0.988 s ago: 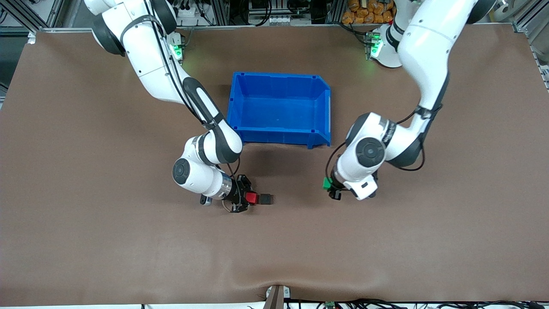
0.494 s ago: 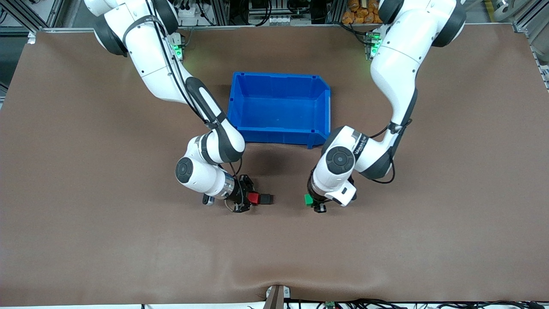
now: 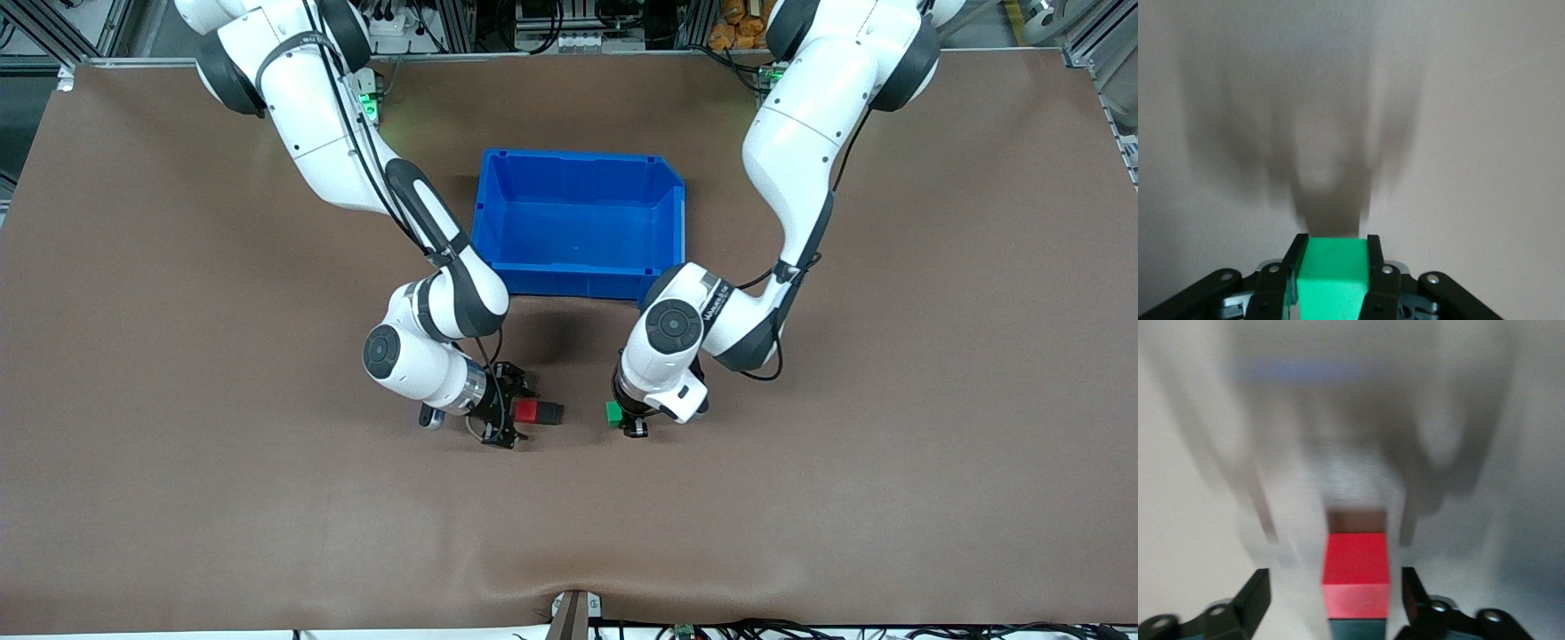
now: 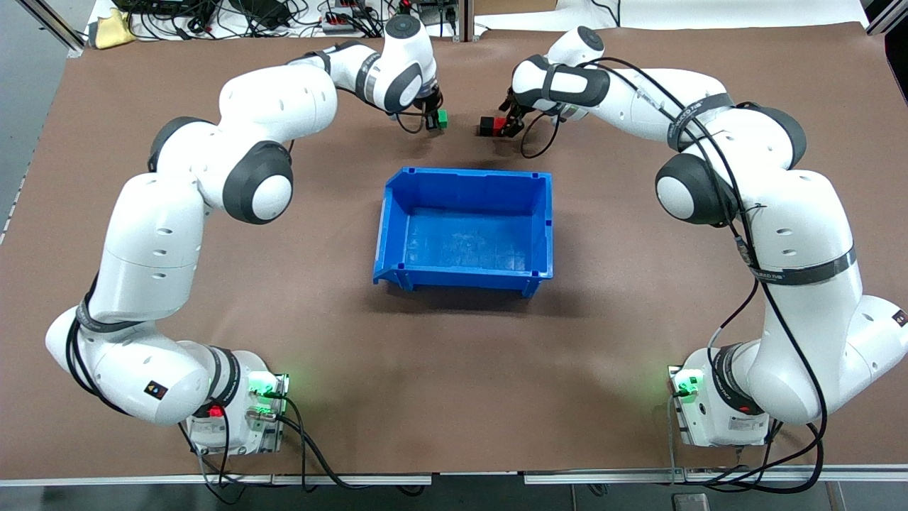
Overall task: Attach green and red cubes to black cube
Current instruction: 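Press the green cube against the black cube with the left gripper, then open and withdraw the right gripper while the left gripper holds green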
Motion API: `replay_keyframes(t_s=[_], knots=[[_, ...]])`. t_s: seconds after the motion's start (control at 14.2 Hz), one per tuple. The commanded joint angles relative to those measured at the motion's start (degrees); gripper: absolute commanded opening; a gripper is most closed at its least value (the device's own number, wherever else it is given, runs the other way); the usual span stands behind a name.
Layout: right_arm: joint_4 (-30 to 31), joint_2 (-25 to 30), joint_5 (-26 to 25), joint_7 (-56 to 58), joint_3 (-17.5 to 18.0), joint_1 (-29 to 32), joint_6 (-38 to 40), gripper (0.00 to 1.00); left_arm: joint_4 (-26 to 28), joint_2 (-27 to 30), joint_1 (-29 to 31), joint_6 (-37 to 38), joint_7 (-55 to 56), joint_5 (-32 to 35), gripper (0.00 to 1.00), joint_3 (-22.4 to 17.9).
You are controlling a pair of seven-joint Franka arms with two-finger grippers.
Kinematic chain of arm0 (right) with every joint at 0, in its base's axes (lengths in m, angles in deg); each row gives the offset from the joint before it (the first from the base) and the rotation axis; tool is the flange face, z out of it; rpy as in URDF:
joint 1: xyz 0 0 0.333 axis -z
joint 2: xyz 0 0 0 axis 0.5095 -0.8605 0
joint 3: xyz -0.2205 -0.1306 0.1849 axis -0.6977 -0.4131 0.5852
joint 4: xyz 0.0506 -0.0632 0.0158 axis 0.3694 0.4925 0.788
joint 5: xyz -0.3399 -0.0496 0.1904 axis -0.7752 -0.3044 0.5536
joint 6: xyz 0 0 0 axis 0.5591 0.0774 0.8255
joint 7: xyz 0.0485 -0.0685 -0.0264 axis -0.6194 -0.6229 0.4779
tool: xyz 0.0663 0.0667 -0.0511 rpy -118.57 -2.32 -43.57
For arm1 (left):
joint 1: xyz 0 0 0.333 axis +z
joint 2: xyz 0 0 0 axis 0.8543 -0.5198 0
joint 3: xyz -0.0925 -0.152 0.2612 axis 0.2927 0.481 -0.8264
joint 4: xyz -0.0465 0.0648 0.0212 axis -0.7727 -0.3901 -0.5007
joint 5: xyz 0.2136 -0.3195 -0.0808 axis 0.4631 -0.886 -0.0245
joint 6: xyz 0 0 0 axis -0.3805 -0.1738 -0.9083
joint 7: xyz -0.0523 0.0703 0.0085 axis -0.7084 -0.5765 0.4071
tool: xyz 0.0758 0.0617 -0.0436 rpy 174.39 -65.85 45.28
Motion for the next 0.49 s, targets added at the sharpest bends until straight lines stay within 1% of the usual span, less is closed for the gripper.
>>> replay_keyframes(t_s=[0.0,0.07,0.21,0.28,0.42], knots=[[0.02,2.00,-5.80,-0.08,-0.14,1.81,0.67,1.00,-2.78,-1.69,-2.20,-0.52,0.05,0.75,0.00,-0.89],[0.37,3.49,-8.61,0.01,-0.14,3.30,2.15,1.00,-3.14,-2.48,-2.73,-0.52,-1.26,0.75,0.00,-0.72],[0.03,6.65,-13.01,1.66,-0.14,6.46,13.53,1.00,-4.01,-3.36,-3.26,-0.52,-1.98,0.75,0.00,-0.63],[-0.24,7.62,-13.99,6.20,0.38,9.52,20.03,1.00,-5.50,-4.24,-3.69,-0.52,-1.98,0.75,0.00,-0.63],[-1.11,8.68,-13.48,21.81,0.48,13.31,31.81,1.00,-8.93,-6.43,-4.40,-1.30,-1.89,0.75,0.00,-0.72]])
